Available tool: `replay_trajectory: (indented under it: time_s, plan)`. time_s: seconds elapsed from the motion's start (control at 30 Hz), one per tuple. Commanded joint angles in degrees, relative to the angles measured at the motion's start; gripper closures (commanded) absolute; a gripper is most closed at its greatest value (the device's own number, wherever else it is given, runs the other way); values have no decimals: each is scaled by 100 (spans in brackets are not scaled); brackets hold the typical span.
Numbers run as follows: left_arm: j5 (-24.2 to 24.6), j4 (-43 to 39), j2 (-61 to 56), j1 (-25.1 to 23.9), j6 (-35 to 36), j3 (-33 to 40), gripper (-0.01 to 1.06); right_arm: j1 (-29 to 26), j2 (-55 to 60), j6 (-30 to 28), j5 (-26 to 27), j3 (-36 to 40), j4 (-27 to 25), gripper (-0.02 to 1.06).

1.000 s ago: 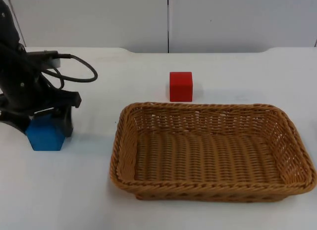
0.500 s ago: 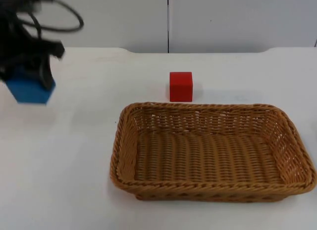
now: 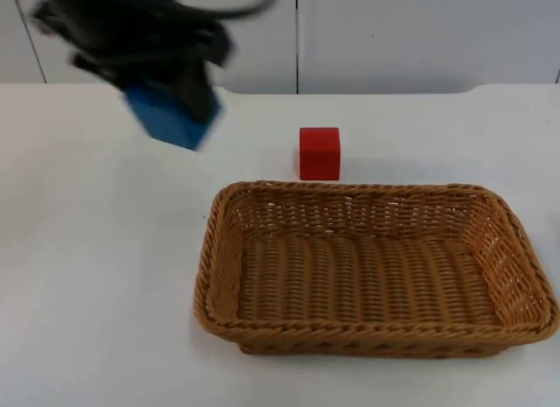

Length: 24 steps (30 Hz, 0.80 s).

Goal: Place all geometric objects except the red cube into the basket.

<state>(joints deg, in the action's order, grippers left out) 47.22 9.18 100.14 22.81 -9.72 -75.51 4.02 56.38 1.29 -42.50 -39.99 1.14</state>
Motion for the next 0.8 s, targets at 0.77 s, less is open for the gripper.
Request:
replay_trajectory:
  time_s: [0.77]
  plan:
    - [-490, -838, 2406, 1727, 696, -889, 105, -43, -10, 13, 31, -36, 8, -1]
